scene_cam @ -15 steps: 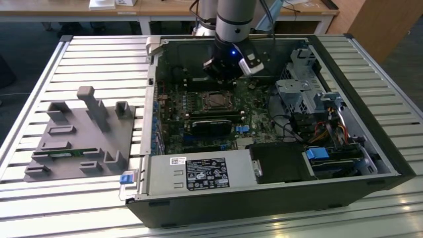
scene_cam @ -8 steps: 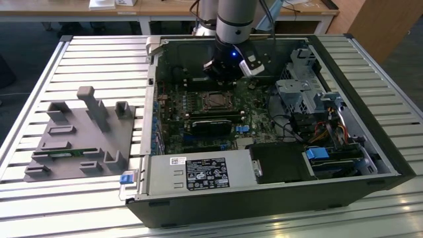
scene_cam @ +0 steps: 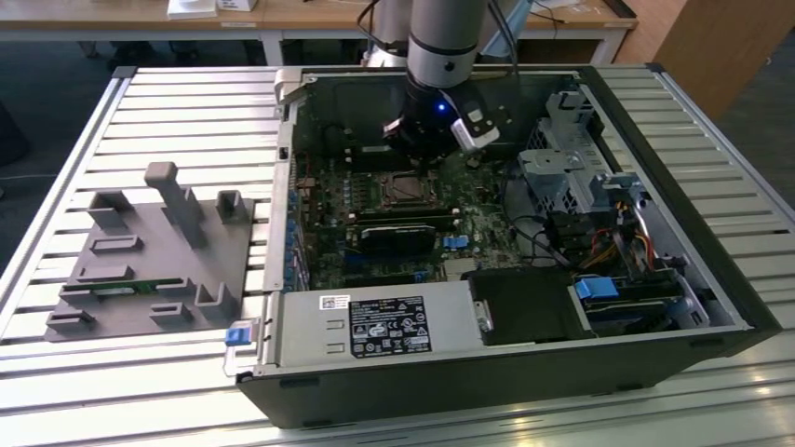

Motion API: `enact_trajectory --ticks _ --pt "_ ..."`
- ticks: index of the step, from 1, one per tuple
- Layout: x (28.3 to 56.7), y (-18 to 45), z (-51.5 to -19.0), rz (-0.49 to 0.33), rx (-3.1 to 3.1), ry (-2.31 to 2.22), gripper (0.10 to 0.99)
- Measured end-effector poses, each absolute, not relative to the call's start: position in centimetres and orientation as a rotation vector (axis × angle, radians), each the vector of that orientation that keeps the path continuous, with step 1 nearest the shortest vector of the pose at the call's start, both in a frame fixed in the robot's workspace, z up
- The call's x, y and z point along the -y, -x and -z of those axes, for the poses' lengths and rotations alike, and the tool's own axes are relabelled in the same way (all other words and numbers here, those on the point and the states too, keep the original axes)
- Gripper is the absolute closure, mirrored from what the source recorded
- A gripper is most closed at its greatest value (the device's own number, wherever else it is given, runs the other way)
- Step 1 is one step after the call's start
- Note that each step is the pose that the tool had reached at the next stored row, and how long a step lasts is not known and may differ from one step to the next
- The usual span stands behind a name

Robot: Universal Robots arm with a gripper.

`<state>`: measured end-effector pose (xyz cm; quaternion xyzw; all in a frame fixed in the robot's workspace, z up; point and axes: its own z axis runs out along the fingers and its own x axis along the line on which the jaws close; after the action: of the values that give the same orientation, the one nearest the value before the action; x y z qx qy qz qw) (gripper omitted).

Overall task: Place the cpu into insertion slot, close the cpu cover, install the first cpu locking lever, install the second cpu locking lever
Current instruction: 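Install the second cpu locking lever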

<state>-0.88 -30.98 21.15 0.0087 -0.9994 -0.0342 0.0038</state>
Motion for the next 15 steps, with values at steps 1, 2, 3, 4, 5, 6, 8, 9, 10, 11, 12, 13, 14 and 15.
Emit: enact_trajectory --ticks 1,2,3,4,5,6,8,9,10,11,12,13,14,15 --pt "31.1 0.9 -21.1 0.107 3.132 -0.027 0.98" --pt "31.3 0.9 -21.1 0.107 3.132 -0.027 0.98" --pt "31.4 0.9 -21.1 0.107 3.132 -0.027 0.98" --pt "31.6 0.9 -21.1 0.107 3.132 -0.027 0.98" --pt "31.8 0.9 -21.1 0.107 3.132 -0.027 0.98" --pt "32.0 0.9 -21.1 0.107 3.132 -0.027 0.98" --pt "32.5 0.9 -21.0 0.107 3.132 -0.027 0.98" --pt "32.8 0.9 -21.0 0.107 3.132 -0.027 0.98" --pt "33.1 0.9 -21.0 0.107 3.132 -0.027 0.98" --pt "33.3 0.9 -21.0 0.107 3.132 -0.027 0.98" --pt "33.5 0.9 -21.0 0.107 3.132 -0.027 0.98" --pt "33.5 0.9 -21.0 0.107 3.132 -0.027 0.98" --pt "33.5 0.9 -21.0 0.107 3.132 -0.027 0.98" --pt "33.5 0.9 -21.0 0.107 3.132 -0.027 0.98"
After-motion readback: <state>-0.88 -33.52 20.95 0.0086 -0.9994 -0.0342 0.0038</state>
